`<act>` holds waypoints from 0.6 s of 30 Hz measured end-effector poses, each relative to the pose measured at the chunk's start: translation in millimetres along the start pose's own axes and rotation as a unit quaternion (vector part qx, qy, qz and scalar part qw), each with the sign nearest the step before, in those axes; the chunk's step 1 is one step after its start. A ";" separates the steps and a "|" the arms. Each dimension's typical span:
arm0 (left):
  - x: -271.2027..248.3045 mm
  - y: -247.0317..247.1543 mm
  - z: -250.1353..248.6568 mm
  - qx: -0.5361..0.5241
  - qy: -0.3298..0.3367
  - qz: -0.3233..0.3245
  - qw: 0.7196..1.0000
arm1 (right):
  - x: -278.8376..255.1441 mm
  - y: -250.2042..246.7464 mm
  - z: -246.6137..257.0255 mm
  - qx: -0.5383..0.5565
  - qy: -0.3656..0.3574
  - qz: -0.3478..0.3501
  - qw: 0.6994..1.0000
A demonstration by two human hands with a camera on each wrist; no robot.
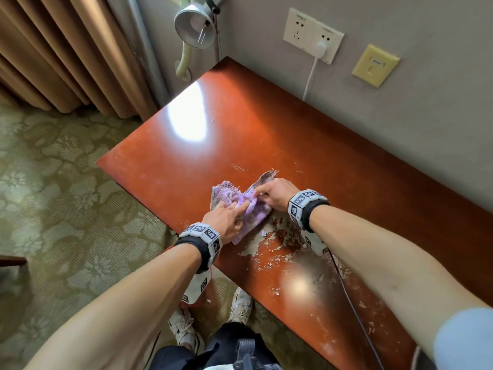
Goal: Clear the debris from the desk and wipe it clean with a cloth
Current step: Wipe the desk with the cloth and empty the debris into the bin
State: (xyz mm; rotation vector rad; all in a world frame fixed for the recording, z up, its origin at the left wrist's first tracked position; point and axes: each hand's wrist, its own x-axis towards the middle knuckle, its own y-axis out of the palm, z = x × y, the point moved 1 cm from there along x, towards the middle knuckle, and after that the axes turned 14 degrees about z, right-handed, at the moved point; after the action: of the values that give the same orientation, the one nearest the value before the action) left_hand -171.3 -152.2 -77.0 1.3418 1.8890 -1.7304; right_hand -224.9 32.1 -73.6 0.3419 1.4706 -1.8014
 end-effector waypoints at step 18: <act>27.1 -81.5 60.0 -0.156 -0.054 -0.172 0.971 | 62.6 -89.6 5.6 0.115 -0.025 -0.116 0.986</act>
State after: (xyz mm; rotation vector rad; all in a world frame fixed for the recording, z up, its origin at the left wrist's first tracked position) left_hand -269.8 -182.6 -58.6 0.8278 2.3132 -1.5196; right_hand -327.9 5.8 -47.8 0.2451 1.3140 -2.1585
